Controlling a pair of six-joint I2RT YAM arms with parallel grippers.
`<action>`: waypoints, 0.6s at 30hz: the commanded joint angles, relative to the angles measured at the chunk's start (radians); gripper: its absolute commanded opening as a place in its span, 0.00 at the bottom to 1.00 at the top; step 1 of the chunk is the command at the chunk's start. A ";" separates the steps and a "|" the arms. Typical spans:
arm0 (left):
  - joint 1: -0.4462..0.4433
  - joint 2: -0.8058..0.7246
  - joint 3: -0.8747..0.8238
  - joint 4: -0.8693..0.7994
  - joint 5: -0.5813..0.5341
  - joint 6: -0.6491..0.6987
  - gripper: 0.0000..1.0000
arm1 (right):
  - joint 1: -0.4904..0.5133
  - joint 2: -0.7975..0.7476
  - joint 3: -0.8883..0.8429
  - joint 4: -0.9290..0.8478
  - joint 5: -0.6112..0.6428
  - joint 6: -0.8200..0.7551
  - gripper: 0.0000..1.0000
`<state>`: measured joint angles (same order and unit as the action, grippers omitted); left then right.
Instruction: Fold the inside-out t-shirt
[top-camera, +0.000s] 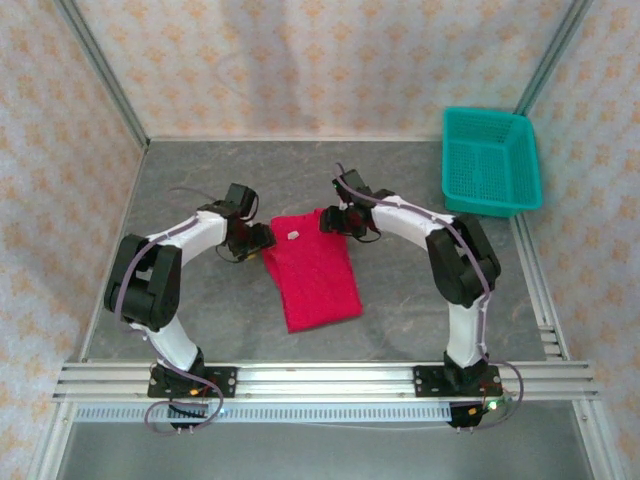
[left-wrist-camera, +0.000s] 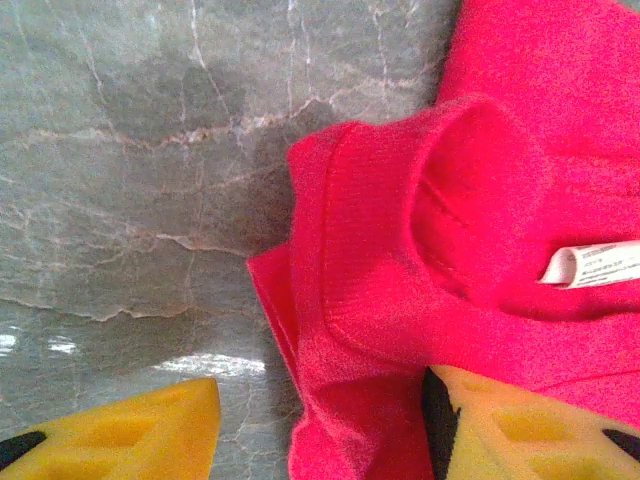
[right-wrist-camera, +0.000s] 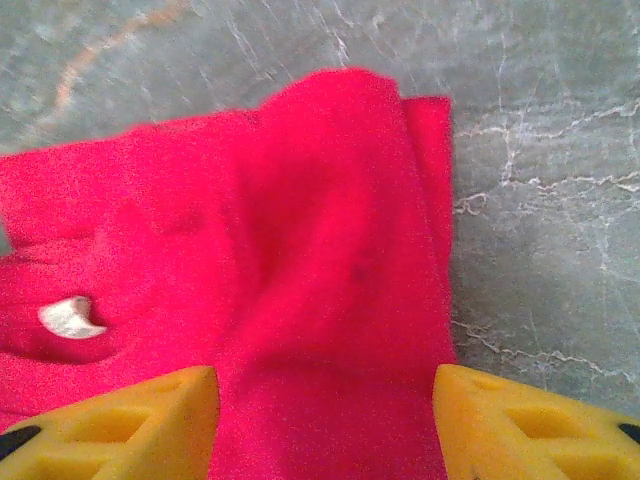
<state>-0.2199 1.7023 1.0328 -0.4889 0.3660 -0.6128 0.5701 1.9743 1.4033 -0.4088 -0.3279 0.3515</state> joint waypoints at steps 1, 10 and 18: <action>0.005 0.012 -0.008 0.049 0.031 -0.030 0.55 | -0.004 0.025 0.040 -0.033 -0.011 -0.045 0.59; 0.005 0.055 0.034 0.080 0.051 -0.055 0.26 | -0.004 0.044 0.046 -0.007 -0.049 -0.028 0.22; 0.003 0.004 0.062 0.087 0.093 -0.088 0.00 | -0.004 -0.089 0.000 -0.015 -0.033 -0.023 0.00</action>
<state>-0.2199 1.7515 1.0630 -0.4217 0.4389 -0.6838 0.5701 1.9907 1.4185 -0.4129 -0.3737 0.3313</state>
